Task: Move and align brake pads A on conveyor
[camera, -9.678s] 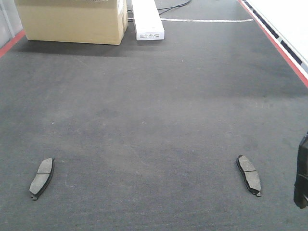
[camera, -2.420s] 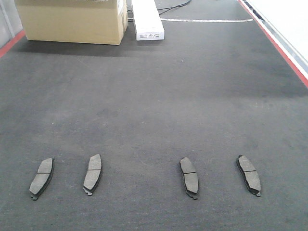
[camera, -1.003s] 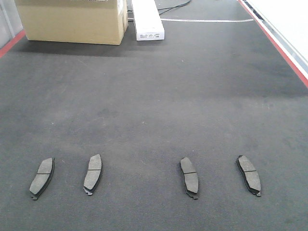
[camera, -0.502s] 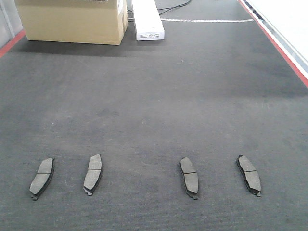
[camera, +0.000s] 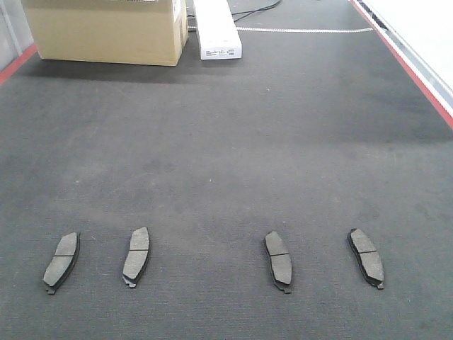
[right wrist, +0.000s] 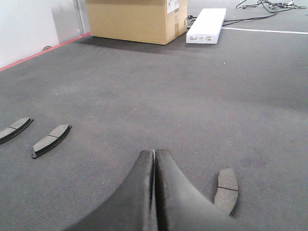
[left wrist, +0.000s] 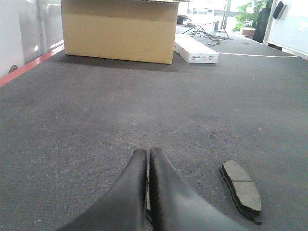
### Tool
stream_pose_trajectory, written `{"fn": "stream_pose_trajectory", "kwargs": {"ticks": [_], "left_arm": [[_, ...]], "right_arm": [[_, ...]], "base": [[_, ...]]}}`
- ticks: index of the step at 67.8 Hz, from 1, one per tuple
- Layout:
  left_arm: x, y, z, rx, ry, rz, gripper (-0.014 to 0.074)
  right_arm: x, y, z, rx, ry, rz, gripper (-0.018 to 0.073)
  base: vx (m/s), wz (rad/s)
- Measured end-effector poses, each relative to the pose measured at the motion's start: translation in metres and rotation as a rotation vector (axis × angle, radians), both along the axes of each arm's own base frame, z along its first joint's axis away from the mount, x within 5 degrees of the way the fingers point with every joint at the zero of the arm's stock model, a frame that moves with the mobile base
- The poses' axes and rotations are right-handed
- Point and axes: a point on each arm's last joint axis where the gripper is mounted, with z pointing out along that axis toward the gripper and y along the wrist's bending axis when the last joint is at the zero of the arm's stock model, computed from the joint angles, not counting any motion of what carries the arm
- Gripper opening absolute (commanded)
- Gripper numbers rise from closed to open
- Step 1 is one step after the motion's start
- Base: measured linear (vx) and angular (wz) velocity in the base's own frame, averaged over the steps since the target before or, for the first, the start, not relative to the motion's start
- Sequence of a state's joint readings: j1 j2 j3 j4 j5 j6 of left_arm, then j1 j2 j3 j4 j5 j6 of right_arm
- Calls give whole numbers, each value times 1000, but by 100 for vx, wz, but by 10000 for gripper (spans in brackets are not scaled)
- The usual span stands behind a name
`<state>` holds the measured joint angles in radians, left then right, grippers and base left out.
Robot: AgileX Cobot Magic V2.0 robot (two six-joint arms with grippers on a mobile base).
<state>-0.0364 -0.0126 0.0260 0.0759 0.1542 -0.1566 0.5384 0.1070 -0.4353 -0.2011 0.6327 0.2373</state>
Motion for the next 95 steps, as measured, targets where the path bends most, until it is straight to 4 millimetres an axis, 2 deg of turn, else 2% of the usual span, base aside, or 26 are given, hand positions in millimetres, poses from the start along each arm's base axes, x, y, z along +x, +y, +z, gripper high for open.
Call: {"fn": "stream_pose_trajectory", "kwargs": {"ticks": [38, 52, 60, 67, 75, 84, 88, 95], "left_arm": [[0, 0, 0, 0, 0, 0, -6], [0, 0, 0, 0, 0, 0, -6], [0, 0, 0, 0, 0, 0, -6], [0, 0, 0, 0, 0, 0, -6], [0, 0, 0, 0, 0, 0, -6], [0, 0, 0, 0, 0, 0, -6], [0, 0, 0, 0, 0, 0, -6], [0, 0, 0, 0, -1, 0, -6]], "right_arm": [[0, 0, 0, 0, 0, -4, -11], [6, -5, -4, 21, -21, -226, -11], [15, -8, -19, 34, -75, -369, -11], [22, -11, -40, 46, -69, -463, -11], [25, -12, -72, 42, -31, -486, -11], [23, -11, -98, 46, -56, -480, -11], [23, -11, -106, 48, -67, -477, -11], [23, -11, -105, 54, -99, -472, -11]], "base": [[0, 0], [0, 0], [0, 0], [0, 0], [0, 0], [0, 0], [0, 0], [0, 0]]}}
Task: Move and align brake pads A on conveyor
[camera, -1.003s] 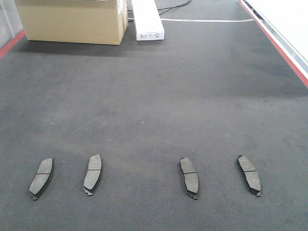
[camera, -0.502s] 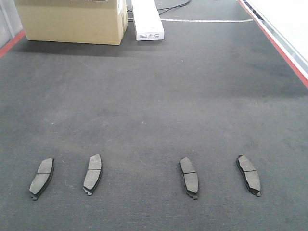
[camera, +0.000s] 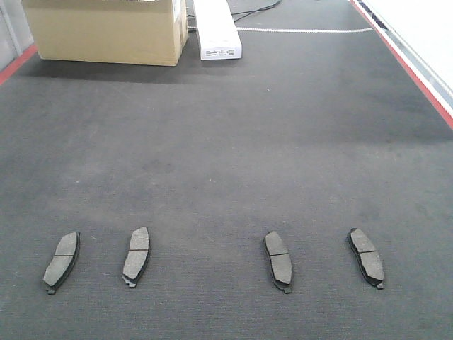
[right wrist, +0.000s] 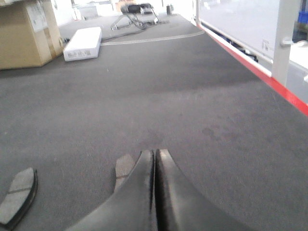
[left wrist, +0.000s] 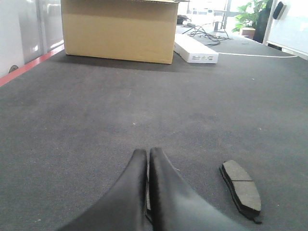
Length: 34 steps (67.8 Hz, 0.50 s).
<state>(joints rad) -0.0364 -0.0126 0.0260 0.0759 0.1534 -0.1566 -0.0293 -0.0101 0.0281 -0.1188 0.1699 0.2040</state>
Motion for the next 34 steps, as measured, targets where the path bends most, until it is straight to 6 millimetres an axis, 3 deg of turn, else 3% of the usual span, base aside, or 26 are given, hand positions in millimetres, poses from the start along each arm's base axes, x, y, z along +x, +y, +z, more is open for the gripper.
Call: {"fn": "stream_pose_trajectory", "kwargs": {"ticks": [34], "left_arm": [[0, 0, 0, 0, 0, 0, -6]], "right_arm": [[0, 0, 2, -2, -18, 2, -11]], "base": [[0, 0]]}}
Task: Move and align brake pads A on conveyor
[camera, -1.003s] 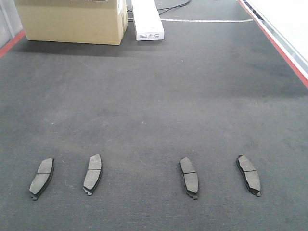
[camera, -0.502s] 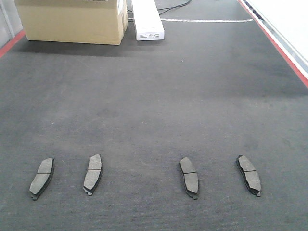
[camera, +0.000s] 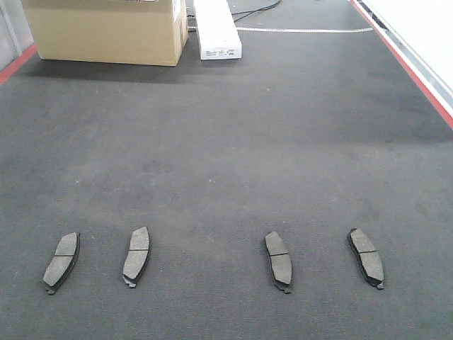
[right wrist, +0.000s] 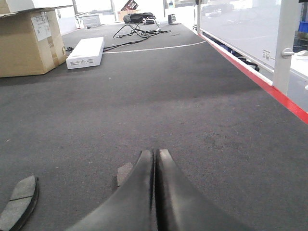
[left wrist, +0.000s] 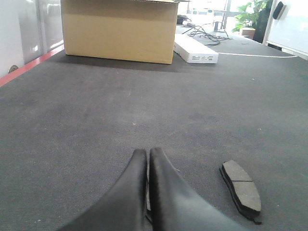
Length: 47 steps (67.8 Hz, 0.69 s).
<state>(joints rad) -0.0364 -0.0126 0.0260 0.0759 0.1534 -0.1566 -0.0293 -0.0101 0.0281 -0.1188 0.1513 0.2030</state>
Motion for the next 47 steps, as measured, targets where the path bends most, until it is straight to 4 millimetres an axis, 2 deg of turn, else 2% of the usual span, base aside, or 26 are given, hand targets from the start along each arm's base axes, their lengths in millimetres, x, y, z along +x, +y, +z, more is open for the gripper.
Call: {"fn": "stream_pose_trajectory", "kwargs": {"ticks": [47], "left_arm": [[0, 0, 0, 0, 0, 0, -6]], "right_arm": [[0, 0, 0, -2, -3, 1, -11]], "base": [[0, 0]]}}
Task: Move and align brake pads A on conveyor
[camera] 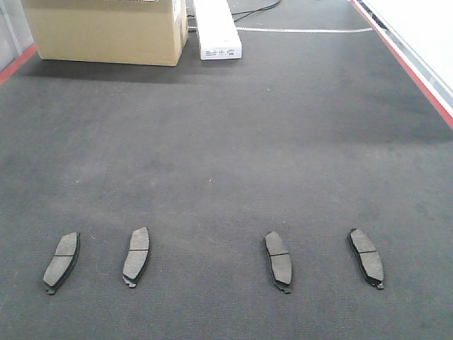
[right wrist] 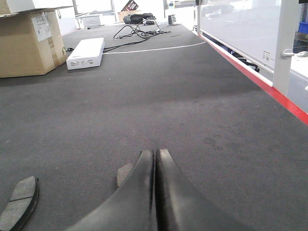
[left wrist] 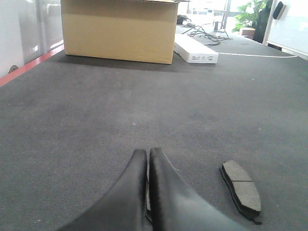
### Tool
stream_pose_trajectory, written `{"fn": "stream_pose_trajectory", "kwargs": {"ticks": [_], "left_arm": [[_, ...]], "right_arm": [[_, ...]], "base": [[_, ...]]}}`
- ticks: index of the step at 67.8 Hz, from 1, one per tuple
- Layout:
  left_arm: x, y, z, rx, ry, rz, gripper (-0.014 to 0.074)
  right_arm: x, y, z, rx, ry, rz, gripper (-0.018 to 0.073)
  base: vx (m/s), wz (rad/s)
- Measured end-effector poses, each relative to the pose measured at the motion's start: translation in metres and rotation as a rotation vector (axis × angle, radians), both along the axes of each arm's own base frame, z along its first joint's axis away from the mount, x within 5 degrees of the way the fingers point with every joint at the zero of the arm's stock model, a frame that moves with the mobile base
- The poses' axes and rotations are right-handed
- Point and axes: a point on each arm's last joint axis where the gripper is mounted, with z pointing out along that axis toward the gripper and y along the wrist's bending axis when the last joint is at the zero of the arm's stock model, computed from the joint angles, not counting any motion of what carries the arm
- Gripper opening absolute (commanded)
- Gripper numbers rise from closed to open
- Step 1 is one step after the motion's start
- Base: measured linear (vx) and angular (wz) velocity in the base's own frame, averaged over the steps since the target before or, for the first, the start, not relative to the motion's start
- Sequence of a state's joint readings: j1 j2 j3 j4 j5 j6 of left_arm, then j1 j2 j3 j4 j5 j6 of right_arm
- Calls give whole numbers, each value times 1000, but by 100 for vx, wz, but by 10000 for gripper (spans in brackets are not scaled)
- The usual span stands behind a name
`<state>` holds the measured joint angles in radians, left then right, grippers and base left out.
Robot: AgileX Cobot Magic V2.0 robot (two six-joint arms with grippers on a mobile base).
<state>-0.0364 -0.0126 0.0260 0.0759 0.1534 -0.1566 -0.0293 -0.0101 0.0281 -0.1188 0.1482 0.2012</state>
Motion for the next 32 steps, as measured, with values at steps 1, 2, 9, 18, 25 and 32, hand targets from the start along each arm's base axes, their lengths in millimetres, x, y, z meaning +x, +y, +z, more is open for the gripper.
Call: {"fn": "stream_pose_trajectory", "kwargs": {"ticks": [1, 2, 9, 18, 25, 32], "left_arm": [[0, 0, 0, 0, 0, 0, -6], [0, 0, 0, 0, 0, 0, -6], [0, 0, 0, 0, 0, 0, -6], [0, 0, 0, 0, 0, 0, -6], [0, 0, 0, 0, 0, 0, -6], [0, 0, 0, 0, 0, 0, -6]], "right_arm": [[0, 0, 0, 0, 0, 0, -11], [0, 0, 0, 0, 0, 0, -11], [0, 0, 0, 0, -1, 0, -11], [0, 0, 0, 0, -1, 0, -11], [0, 0, 0, 0, -1, 0, -11], [0, 0, 0, 0, -1, 0, -11]], "base": [[0, 0], [0, 0], [0, 0], [0, 0], [0, 0], [0, 0]]}}
